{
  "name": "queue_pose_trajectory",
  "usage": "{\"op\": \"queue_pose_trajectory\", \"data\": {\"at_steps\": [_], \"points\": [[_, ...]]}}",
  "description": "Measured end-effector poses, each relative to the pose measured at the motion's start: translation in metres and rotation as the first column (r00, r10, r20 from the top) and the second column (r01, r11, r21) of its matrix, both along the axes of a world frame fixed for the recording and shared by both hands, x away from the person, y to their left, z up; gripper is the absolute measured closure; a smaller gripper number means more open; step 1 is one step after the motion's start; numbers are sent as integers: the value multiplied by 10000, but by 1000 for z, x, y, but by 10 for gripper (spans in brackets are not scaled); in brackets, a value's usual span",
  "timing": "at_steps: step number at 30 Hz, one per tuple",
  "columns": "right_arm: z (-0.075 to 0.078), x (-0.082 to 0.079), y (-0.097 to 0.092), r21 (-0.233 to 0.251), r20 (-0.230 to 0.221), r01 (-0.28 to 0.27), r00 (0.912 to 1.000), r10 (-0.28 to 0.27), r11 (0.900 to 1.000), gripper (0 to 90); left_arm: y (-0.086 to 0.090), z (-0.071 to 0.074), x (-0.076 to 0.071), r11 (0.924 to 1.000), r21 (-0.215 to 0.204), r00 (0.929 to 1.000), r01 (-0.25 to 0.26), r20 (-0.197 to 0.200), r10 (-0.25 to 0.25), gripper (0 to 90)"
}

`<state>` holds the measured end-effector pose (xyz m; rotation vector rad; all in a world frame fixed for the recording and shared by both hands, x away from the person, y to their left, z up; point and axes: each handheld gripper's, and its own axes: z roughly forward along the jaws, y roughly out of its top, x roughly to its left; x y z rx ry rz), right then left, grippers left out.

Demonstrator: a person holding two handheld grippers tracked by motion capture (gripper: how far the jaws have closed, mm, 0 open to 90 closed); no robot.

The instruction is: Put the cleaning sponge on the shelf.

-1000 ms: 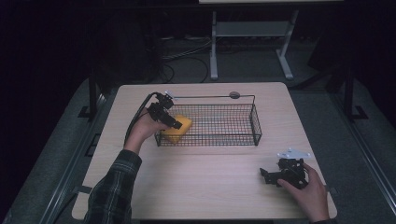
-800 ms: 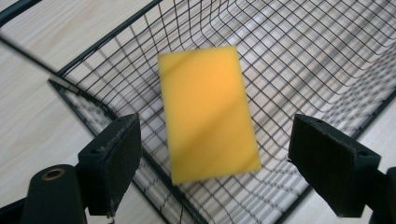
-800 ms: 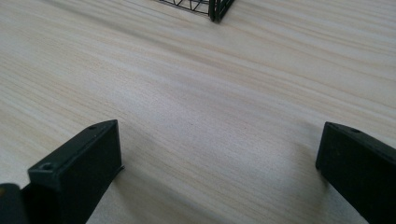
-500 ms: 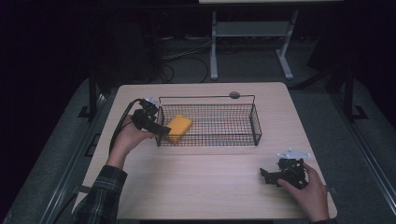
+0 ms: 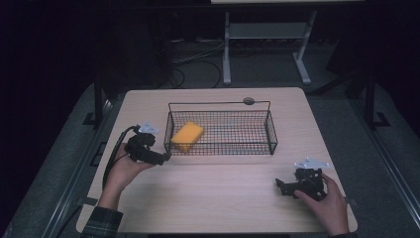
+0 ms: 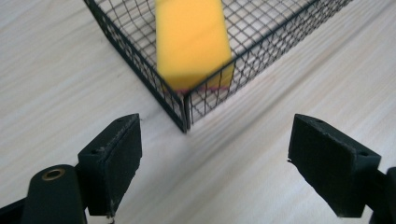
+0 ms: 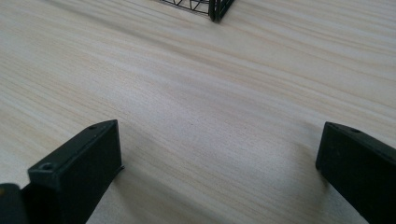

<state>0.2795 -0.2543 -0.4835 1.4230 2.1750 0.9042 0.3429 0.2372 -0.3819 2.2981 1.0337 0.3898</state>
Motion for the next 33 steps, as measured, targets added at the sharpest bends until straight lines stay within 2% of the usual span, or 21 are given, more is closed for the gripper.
{"op": "queue_pose_trajectory", "data": {"at_steps": [1, 9, 16, 21, 28, 33], "points": [[0, 0, 0, 0, -2, 2, 10000, -2, 10000, 0, 3, -3, -7, 10000, -38, 10000, -11, 80, 11, 167], [0, 0, 0, 3, -1, 4, 10000, -4, 10000, 0, 11, -19, -27, 10000, -24, 9995, -3, 301, 4, 168], [0, 0, 0, -1, 2, 0, 10000, 0, 10000, 0, 21, -35, -47, 9999, -7, 9994, -136, 332, 136, 167], [0, 0, 0, 5, 1, -2, 10000, 2, 10000, 0, 25, -48, -60, 9995, -194, 9986, -264, 443, 273, 167], [0, 0, 0, 3, 8, -7, 10000, 7, 10000, 0, 31, -61, -72, 9984, -382, 9981, -423, 423, 439, 167], [0, 0, 0, 11, -2, -1, 10000, 1, 10000, 0, 33, -67, -76, 9984, -342, 9980, -455, 417, 469, 168]]}}
